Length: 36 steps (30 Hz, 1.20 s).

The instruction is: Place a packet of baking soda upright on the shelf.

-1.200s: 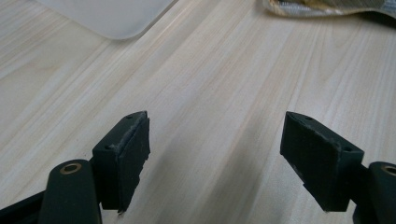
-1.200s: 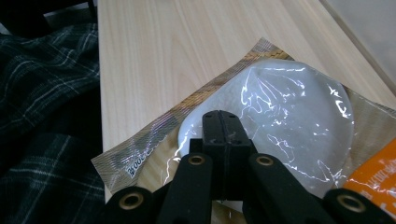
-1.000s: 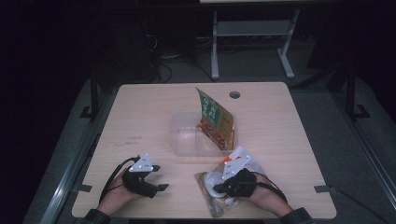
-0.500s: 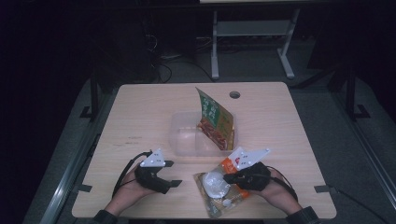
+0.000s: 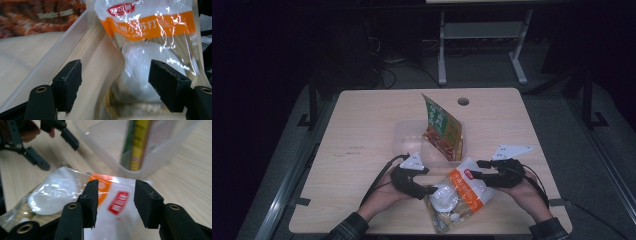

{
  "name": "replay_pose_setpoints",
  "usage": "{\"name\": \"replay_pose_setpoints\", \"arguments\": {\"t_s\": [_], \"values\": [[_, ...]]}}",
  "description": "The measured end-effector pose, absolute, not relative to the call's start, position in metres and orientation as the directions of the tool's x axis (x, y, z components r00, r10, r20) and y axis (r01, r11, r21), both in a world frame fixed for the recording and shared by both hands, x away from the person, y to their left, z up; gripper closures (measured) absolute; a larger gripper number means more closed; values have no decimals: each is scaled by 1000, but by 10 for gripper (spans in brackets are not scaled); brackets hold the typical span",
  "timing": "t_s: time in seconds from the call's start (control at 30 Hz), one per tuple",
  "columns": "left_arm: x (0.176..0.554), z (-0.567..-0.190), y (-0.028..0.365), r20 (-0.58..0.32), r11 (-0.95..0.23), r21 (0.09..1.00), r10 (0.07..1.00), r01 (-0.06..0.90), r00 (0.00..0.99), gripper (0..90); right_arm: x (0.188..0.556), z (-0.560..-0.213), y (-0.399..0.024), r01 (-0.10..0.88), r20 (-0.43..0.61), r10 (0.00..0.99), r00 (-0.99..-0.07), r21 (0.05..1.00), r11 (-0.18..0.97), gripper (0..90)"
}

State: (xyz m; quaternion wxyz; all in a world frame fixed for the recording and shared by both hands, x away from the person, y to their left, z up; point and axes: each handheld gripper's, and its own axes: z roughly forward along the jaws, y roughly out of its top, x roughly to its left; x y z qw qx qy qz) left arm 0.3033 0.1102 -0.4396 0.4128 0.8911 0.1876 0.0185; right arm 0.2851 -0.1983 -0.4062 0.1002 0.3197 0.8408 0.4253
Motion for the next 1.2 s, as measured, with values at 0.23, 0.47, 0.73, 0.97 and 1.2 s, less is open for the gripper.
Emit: {"name": "replay_pose_setpoints", "arguments": {"t_s": [0.23,0.47,0.73,0.97,1.2], "values": [[313,-447,78,-168,-601,728,310,330,936,316,293,-409,-223,485,108,683,-722,783,389,500],[326,-462,57,-275,-616,683,281,393,919,397,295,-413,-231,506,125,701,-702,780,367,491],[332,-467,53,-380,-630,642,233,437,895,571,295,-413,-232,502,121,700,-704,782,370,491],[327,-464,52,-335,-651,664,181,368,925,853,295,-412,-233,497,117,703,-701,787,365,492],[316,-452,54,-249,-645,706,162,293,955,891,296,-409,-237,488,119,710,-694,802,343,493]]}}
